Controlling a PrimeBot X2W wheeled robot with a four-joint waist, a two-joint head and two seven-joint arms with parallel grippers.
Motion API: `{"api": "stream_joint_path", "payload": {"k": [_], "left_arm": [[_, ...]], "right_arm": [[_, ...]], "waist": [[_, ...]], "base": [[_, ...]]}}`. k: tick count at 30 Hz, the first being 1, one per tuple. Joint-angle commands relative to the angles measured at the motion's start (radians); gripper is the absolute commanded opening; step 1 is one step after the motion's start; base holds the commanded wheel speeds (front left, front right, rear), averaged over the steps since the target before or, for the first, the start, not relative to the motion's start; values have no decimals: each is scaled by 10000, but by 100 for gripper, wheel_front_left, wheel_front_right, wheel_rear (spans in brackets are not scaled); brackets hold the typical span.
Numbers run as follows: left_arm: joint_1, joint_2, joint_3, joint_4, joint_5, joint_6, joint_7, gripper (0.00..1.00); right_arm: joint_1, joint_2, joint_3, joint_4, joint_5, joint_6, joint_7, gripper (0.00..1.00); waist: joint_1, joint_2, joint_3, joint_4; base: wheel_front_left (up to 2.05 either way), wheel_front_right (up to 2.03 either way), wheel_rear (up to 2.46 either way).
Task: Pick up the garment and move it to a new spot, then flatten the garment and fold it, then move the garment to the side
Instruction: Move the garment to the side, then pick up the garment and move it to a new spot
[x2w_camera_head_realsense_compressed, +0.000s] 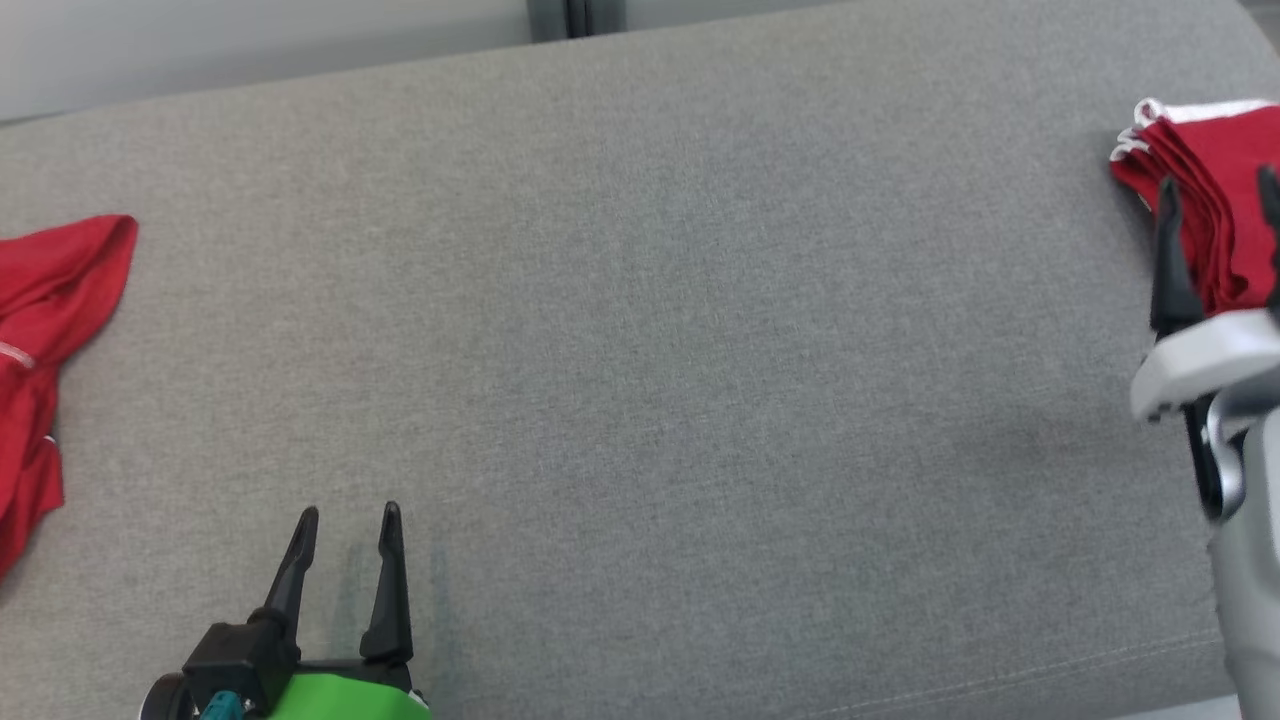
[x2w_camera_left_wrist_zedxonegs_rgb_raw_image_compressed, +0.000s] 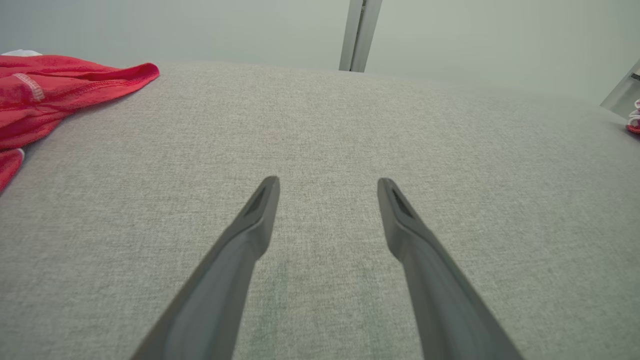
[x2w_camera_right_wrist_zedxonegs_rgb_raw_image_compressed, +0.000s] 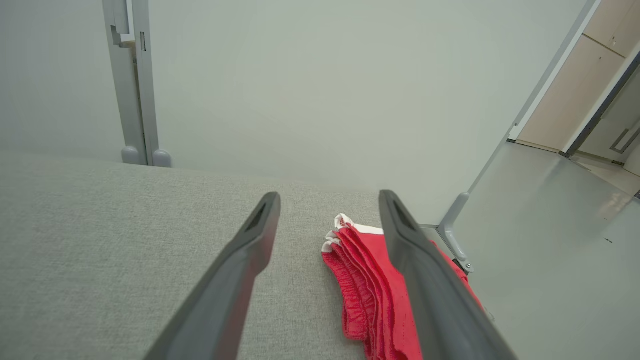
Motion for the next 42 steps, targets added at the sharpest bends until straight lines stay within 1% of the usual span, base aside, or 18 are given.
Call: {"api": "stream_joint_path", "payload": {"k": [1, 4, 7, 9, 11, 12, 13, 15, 19, 20, 26, 33, 37, 39, 42], "left_arm": [[292, 14, 93, -29, -25, 86, 8, 100], [550, 12, 167, -80, -9, 123, 7, 100], [774, 16, 276, -159, -79, 173, 5, 100], [918, 13, 291, -193, -88, 189, 7, 100], [998, 15, 361, -230, -67, 183, 7, 100], [1047, 15, 391, -200, -36, 170, 7, 100], [1073, 15, 399, -174, -13, 154, 7, 100], [1125, 13, 417, -136, 14, 125, 7, 100], [1137, 14, 462, -122, 31, 129, 7, 100], [1106, 14, 441, -116, 43, 123, 7, 100], [968, 16, 319, -94, 80, 82, 7, 100], [889, 14, 280, -70, 153, 26, 7, 100], [833, 15, 260, -37, 226, -12, 5, 100], [855, 15, 259, -15, 220, -17, 5, 100], [903, 17, 243, 16, 250, -16, 5, 100]], "right_arm": [[819, 105, 196, -545, 161, -18, -23, 100], [2374, 572, 71, -1746, 543, -17, -24, 100], [3977, 1184, 324, -2803, 562, -17, -25, 100], [4767, 1456, 560, -3273, 683, -17, -26, 100], [5373, 1677, 923, -3567, 840, -18, -27, 100], [5665, 1775, 894, -3669, 925, -18, -27, 100], [5873, 1847, 926, -3689, 918, -18, -27, 100], [6253, 2001, 1333, -3662, 829, -14, -27, 100], [6550, 2080, 1332, -3545, 895, -18, -28, 100], [6565, 2087, 1192, -3557, 932, -18, -28, 100], [6573, 2108, 1226, -3573, 1342, -18, -28, 100], [6626, 2112, 1138, -3609, 1311, -18, -29, 100], [6691, 2114, 1216, -3674, 1237, -18, -29, 100], [6734, 2113, 1241, -3693, 1233, -18, -29, 100], [6742, 2112, 1297, -3683, 1325, -18, -29, 100]], "waist": [[0, 0, -1638, 724], [0, 0, -1961, 903], [0, 0, -2247, 1051], [0, 0, -2388, 1097], [0, 0, -2417, 1108], [0, 0, -2434, 1116], [0, 0, -2452, 1119], [0, 0, -2511, 1128], [0, 0, -2506, 1123], [0, 0, -2496, 1131], [0, 0, -2448, 1128], [0, 0, -2392, 1210], [0, 0, -2403, 1557], [0, 0, -2441, 1877], [0, 0, -2516, 2593]], "base": [[0, 0, 0], [0, 0, 0], [0, 0, 0], [0, 0, 0], [0, 0, 0], [0, 0, 0], [0, 0, 0], [0, 0, 0], [0, 0, 0], [0, 0, 0], [0, 0, 0], [0, 0, 0], [0, 0, 0], [0, 0, 0], [0, 0, 0]]}}
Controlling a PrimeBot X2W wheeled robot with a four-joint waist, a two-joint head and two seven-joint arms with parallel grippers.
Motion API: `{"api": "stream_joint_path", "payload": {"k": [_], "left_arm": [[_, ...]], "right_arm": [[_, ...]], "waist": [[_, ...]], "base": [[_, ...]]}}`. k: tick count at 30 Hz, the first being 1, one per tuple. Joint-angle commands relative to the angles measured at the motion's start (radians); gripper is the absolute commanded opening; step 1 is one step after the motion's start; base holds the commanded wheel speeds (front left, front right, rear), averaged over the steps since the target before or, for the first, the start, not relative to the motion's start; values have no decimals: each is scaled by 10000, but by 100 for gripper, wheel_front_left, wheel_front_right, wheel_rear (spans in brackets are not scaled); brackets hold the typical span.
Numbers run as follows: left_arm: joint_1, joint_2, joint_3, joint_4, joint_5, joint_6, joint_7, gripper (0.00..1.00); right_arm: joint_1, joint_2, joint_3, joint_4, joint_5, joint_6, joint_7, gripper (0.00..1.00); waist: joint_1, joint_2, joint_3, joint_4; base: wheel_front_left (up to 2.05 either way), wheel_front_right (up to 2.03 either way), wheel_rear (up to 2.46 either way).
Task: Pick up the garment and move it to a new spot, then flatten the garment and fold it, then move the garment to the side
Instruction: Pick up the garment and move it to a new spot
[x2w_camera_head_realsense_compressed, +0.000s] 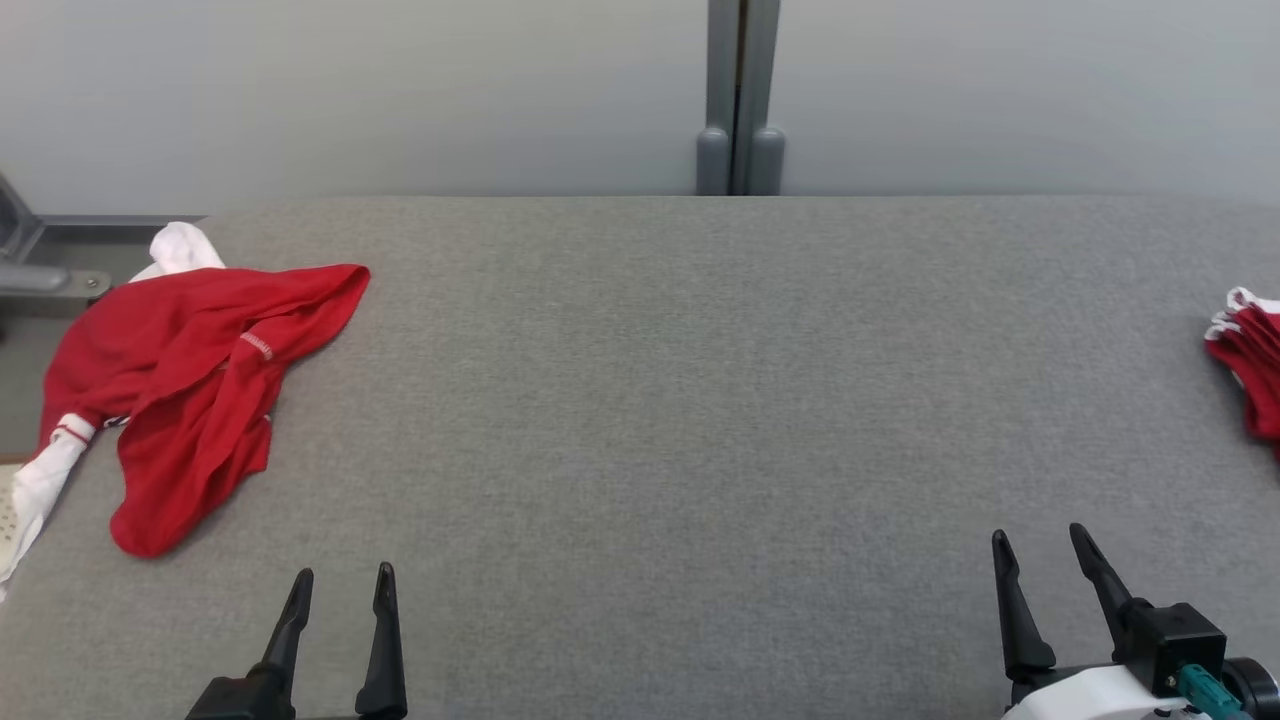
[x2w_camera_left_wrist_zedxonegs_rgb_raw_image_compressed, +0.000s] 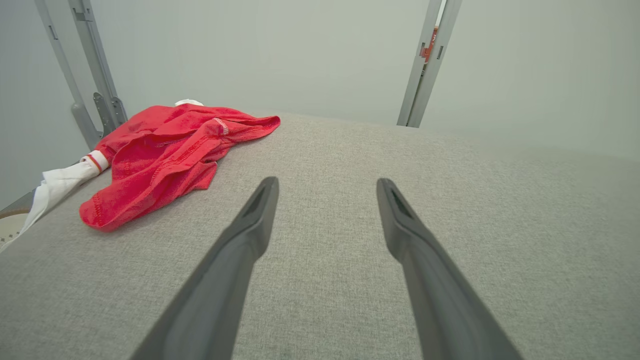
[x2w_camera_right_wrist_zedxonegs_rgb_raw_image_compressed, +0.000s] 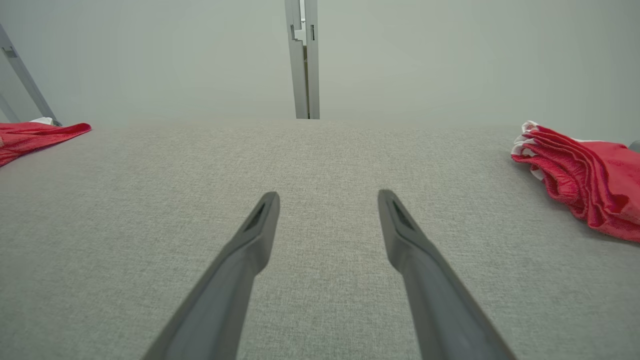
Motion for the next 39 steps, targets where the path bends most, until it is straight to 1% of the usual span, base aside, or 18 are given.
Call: {"api": "stream_joint_path", "payload": {"k": [1, 6, 9, 11, 13, 16, 19, 22, 25, 26, 27, 29, 31, 33, 35, 37, 39], "left_arm": [[-13, 25, -2, 22, 81, -15, 4, 100], [293, 28, 147, 59, 76, 4, 4, 100], [484, 26, 266, 77, 63, -26, 4, 100], [629, 26, 376, 38, 74, -44, 4, 100], [732, 26, 493, -26, 100, -76, 4, 100], [696, 24, 568, -113, 12, -107, 5, 100], [156, 21, 330, -135, -139, -201, 4, 100], [-643, 15, -102, 51, -328, -323, 4, 100], [-2117, 56, -553, 728, -630, -428, 5, 100], [-2494, 115, -665, 924, -673, -447, 4, 100], [-3303, 222, -965, 1288, -877, -446, 4, 100], [-4320, 440, -1478, 1875, -1408, -456, 4, 100], [-5629, 869, -2091, 2628, -2263, -457, 78, 100], [-6855, 1232, -2489, 3236, -3006, -453, 179, 100], [-7772, 1496, -2644, 3878, -3726, -452, 294, 100], [-8716, 1775, -3023, 4585, -4325, -456, 495, 100], [-9333, 1882, -3136, 5142, -4981, -455, 699, 100]], "right_arm": [[89, -6, 42, -1, 98, -16, -27, 100], [-94, -7, 516, 79, 222, -16, -27, 100], [-223, -7, 855, 151, 313, -16, -27, 100], [-296, -8, 1071, 211, 209, -16, -27, 100], [-377, -20, 1161, 267, 138, -16, -27, 100], [-462, -20, 1209, 236, 49, -16, -27, 100], [-620, -28, 1113, 212, -118, -16, -27, 100], [-944, -23, 1035, 102, -433, -16, -27, 100], [-1515, -227, 1030, -25, -756, -16, -27, 100], [-1628, -288, 1030, -52, -805, -16, -27, 100], [-1876, -410, 990, -104, -881, -16, -27, 100], [-2180, -554, 876, -213, -960, -16, -27, 100], [-2498, -707, 773, -360, -1053, -16, -27, 100], [-2756, -861, 698, -521, -1097, -16, -27, 100], [-2873, -975, 689, -662, -1143, -16, -27, 100], [-3000, -1114, 622, -839, -1163, -16, -27, 100], [-3086, -1205, 571, -973, -1185, -16, -27, 100]], "waist": [[0, 0, -119, 911], [0, 0, -260, 2408], [0, 0, -313, 3135], [0, 0, -341, 3417], [0, 0, -320, 3553], [0, 0, -131, 3542], [0, 0, 331, 3342], [0, 0, 1179, 3045], [0, 0, 2441, 2659], [0, 0, 2696, 2579], [0, 0, 3215, 2430], [0, 0, 3881, 2262], [0, 0, 4658, 2106], [0, 0, 5293, 2022], [0, 0, 5770, 1939], [0, 0, 6219, 1856], [0, 0, 6485, 1792]], "base": [[0, 0, 0], [0, 0, 0], [0, 0, 0], [0, 0, 0], [0, 0, 0], [0, 0, 0], [0, 0, 0], [0, 0, 0], [0, 0, 0], [0, 0, 0], [0, 0, 0], [0, 0, 0], [0, 0, 0], [0, 0, 0], [0, 0, 0], [0, 0, 0], [0, 0, 0]]}}
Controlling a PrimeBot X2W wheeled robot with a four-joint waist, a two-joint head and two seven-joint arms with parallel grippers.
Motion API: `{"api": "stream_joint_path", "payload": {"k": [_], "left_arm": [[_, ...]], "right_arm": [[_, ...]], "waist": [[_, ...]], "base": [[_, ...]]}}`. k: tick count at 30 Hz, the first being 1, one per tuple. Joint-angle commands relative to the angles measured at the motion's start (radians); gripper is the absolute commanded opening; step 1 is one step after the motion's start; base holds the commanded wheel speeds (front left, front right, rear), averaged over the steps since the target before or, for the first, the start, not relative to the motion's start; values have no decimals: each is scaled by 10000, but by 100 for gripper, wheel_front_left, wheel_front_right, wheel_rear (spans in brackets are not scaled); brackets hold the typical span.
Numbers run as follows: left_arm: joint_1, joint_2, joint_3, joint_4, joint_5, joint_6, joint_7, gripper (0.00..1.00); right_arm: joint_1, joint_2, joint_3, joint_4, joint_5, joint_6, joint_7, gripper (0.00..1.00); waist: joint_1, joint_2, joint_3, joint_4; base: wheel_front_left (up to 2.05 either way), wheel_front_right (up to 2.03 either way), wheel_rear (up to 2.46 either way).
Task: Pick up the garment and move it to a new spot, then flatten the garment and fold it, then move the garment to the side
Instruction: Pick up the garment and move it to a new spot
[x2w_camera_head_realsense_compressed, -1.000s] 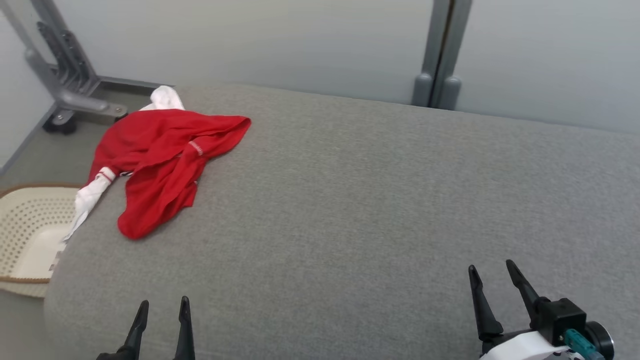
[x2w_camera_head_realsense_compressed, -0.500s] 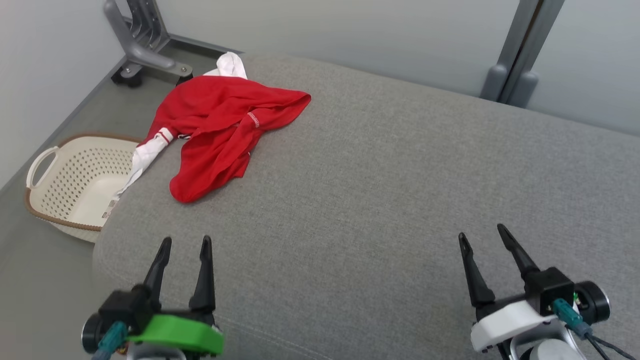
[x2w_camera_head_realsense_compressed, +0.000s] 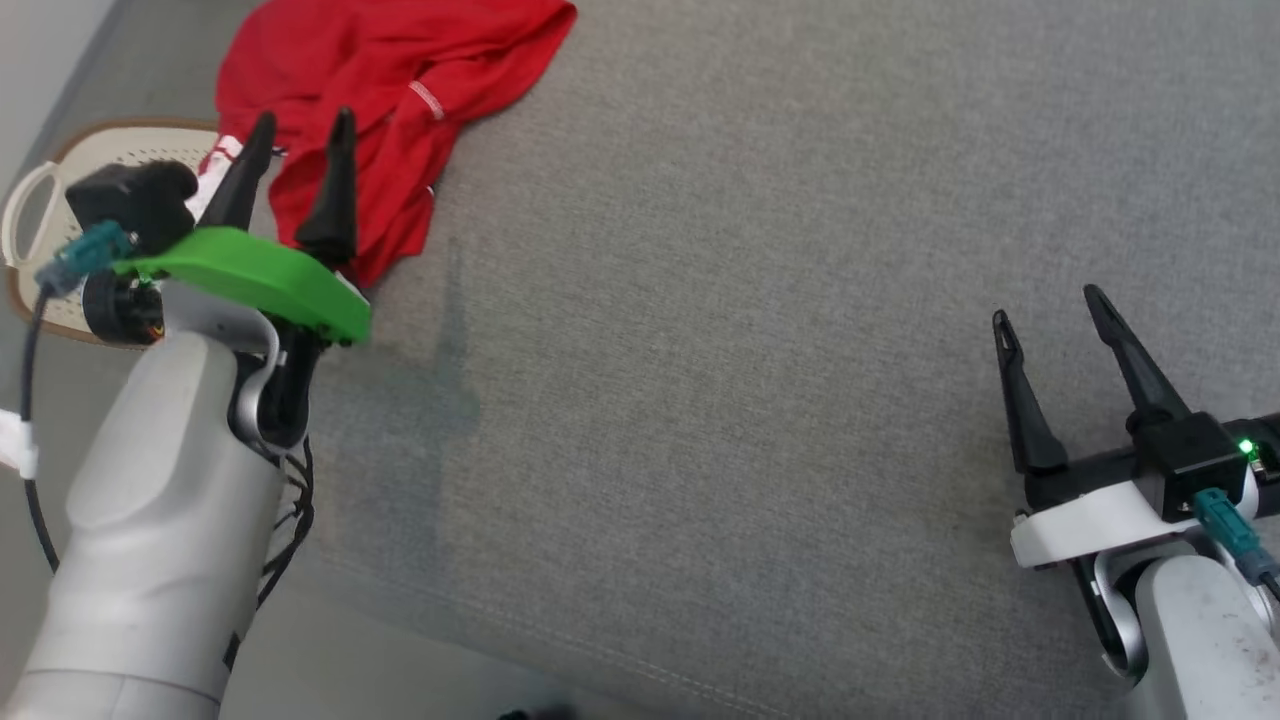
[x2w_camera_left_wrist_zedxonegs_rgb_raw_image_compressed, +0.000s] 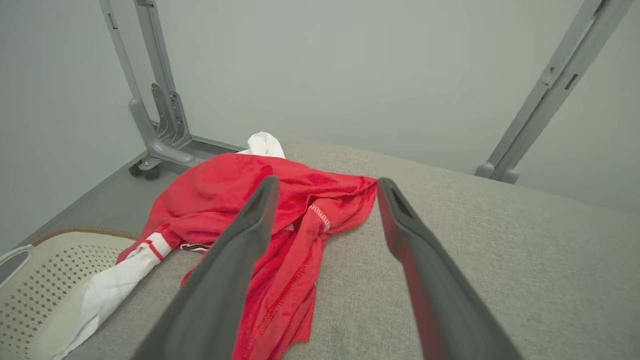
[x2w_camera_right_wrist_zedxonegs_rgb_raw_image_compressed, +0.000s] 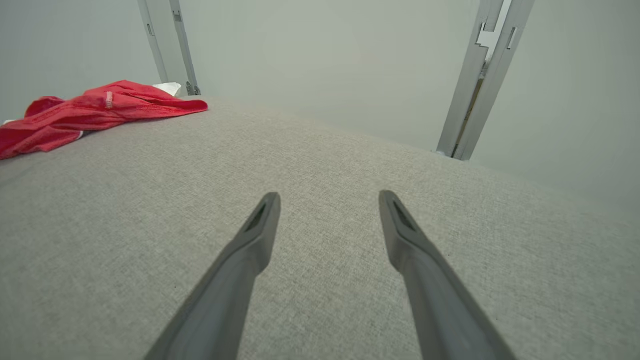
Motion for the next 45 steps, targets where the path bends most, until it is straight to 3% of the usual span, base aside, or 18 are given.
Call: {"api": "stream_joint_path", "payload": {"k": [1, 4, 11, 13, 15, 20, 32, 39, 45], "left_arm": [[-501, -30, -24, 261, -593, -22, 178, 100], [-1227, 304, -60, 1041, -1458, -21, 365, 100], [-2196, 600, -134, 3518, -1665, -5, 454, 100], [-2320, 609, -165, 4111, -1693, -8, 597, 62], [-2401, 602, -189, 4536, -1764, -10, 669, 0], [-2291, 777, -582, 4406, -1732, -19, 504, 0], [-1562, 842, -2261, 1102, -1775, -24, 508, 0], [-587, 629, -3052, -1934, -2003, 38, 1463, 0], [341, 590, -3359, -5602, -2557, 655, 2495, 0]], "right_arm": [[-271, -121, -70, -146, -32, -18, -27, 100], [-315, -184, -168, -370, -10, -18, -27, 100], [-307, -84, -160, -376, 27, -23, 54, 100], [-272, -54, -134, -326, 91, -29, 65, 100], [-208, -28, -119, -237, 122, -29, 69, 100], [-50, 142, 1, -43, 223, -28, 70, 100], [367, 922, 271, 224, 723, -18, -10, 100], [726, 1101, 270, 437, 1030, -18, -15, 100], [985, 1128, 292, 532, 1497, -18, -16, 100]], "waist": [[0, 0, 2788, -1503], [0, 0, 3006, -1582], [0, 0, 2991, -1735], [0, 0, 2883, -1762], [0, 0, 2739, -1773], [0, 0, 2177, -1823], [0, 0, -218, -2247], [0, 0, -1346, -2947], [0, 0, -1850, -3629]], "base": [[0, 0, 0], [0, 0, 0], [0, 0, 0], [0, 0, 0], [0, 0, 0], [0, 0, 0], [0, 0, 0], [0, 0, 0], [0, 0, 0]]}}
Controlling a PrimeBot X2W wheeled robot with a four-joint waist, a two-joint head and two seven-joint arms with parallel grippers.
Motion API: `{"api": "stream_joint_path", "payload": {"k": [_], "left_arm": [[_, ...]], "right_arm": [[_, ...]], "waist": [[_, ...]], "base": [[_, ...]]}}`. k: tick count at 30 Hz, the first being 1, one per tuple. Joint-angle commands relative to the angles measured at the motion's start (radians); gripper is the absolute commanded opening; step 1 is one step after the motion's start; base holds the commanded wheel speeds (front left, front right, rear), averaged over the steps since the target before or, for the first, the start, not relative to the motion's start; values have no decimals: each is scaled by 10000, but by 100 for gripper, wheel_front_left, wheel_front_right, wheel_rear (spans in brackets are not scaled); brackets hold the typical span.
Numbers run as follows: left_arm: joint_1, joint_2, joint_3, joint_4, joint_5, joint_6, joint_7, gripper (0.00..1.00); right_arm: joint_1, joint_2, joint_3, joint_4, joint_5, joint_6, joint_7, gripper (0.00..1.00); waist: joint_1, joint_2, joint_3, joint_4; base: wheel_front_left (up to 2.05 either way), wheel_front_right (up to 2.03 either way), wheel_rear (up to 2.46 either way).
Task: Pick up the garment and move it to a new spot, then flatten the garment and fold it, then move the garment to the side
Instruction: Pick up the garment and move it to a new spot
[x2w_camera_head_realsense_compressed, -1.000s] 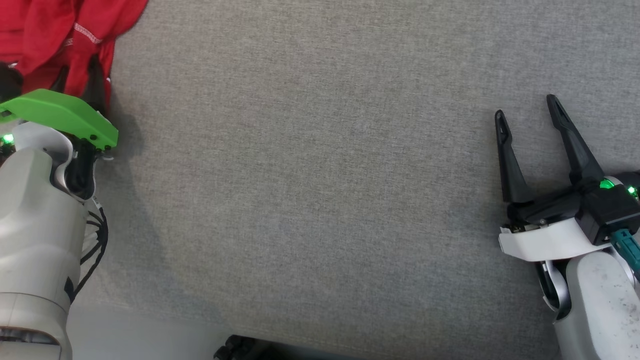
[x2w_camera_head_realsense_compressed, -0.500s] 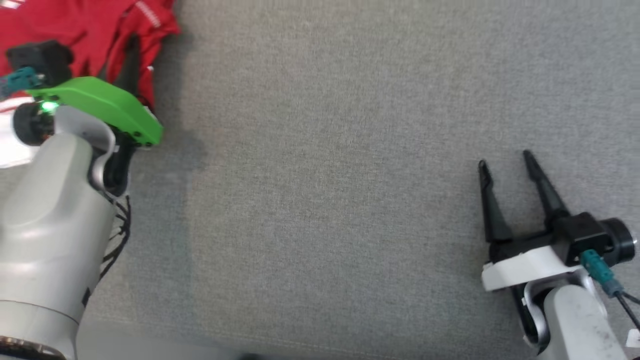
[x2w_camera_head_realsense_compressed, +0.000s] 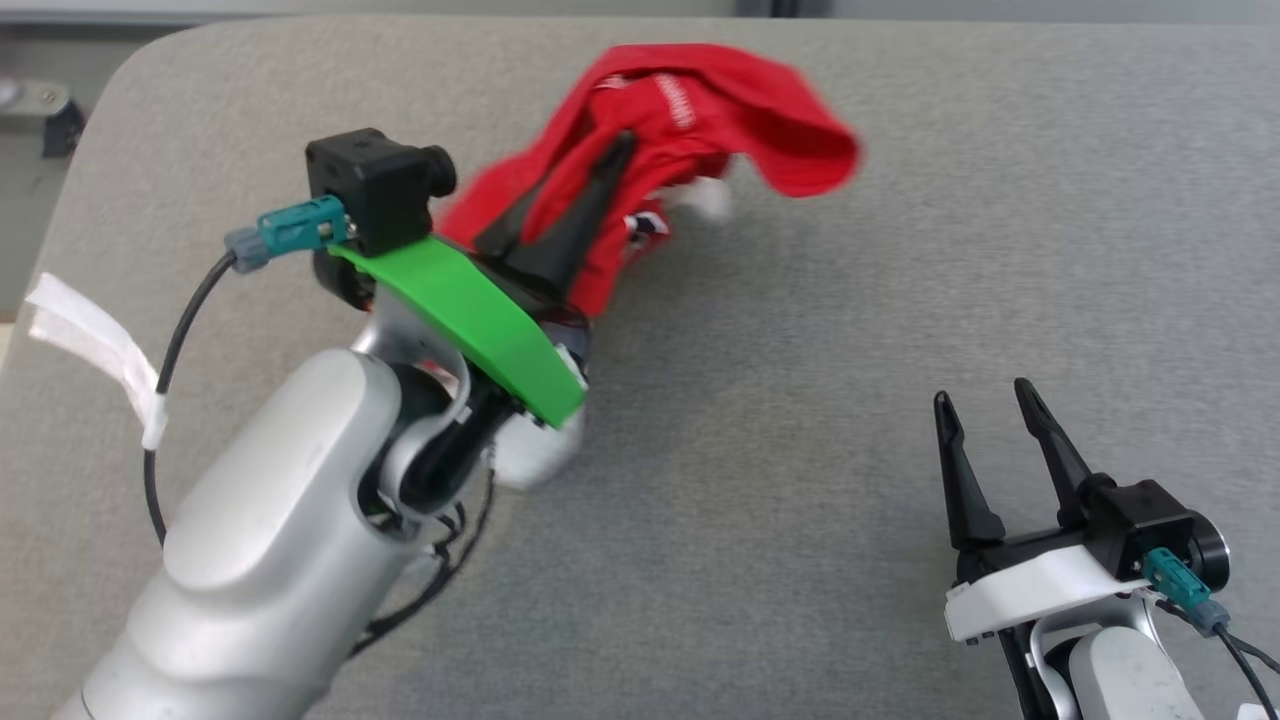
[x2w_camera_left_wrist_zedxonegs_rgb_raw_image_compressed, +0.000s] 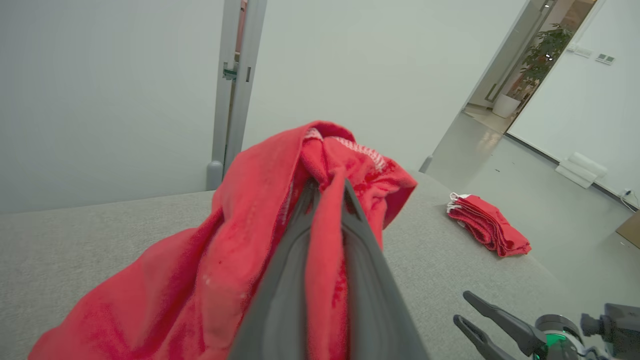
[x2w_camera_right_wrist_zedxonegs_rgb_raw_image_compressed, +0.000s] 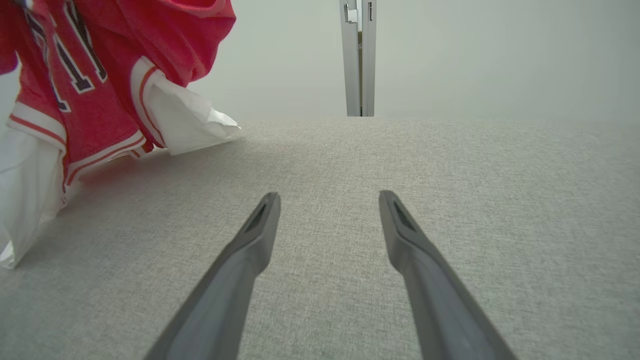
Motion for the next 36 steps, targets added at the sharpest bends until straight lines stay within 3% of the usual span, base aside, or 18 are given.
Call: {"api": "stream_joint_path", "payload": {"k": [1, 9, 14, 18, 23, 29, 34, 36], "left_arm": [[277, 8, -30, -665, -220, 184, 174, 0], [1121, -458, -180, -4895, -1707, 1406, 1375, 0], [1587, -744, 199, -5239, -2536, 2196, 1449, 0], [1944, -824, 827, -4131, -3128, 2601, 1287, 0], [2058, -644, 1813, -1185, -3686, 2722, 1005, 0], [1257, -62, 2386, 2243, -3105, 2345, 272, 0], [586, 178, 2532, 4158, -2597, 1891, -493, 0], [376, 298, 2388, 4826, -2249, 1883, -771, 43]], "right_arm": [[118, -1, -5, 17, 138, -18, -3, 100], [429, 3, -320, -17, 449, -18, -3, 100], [462, 2, -343, -43, 585, -17, -3, 100], [407, 3, -303, -54, 725, -18, -3, 100], [230, 0, -187, -32, 804, -18, -3, 100], [92, 4, -141, -2, 878, -17, -3, 100], [171, 4, -177, 9, 925, -19, -3, 100], [211, 2, -180, 32, 930, -19, -3, 100]], "waist": [[0, -1, -676, -883], [0, -1, -779, -1834], [0, -1, -639, -2472], [0, -1, -420, -2965], [0, -1, -69, -3513], [0, -1, 255, -3988], [0, -1, 340, -4091], [0, -1, 328, -4089]], "base": [[0, 0, 0], [0, 0, 0], [0, 0, 0], [0, 0, 0], [0, 0, 0], [0, 0, 0], [0, 0, 0], [0, 0, 0]]}}
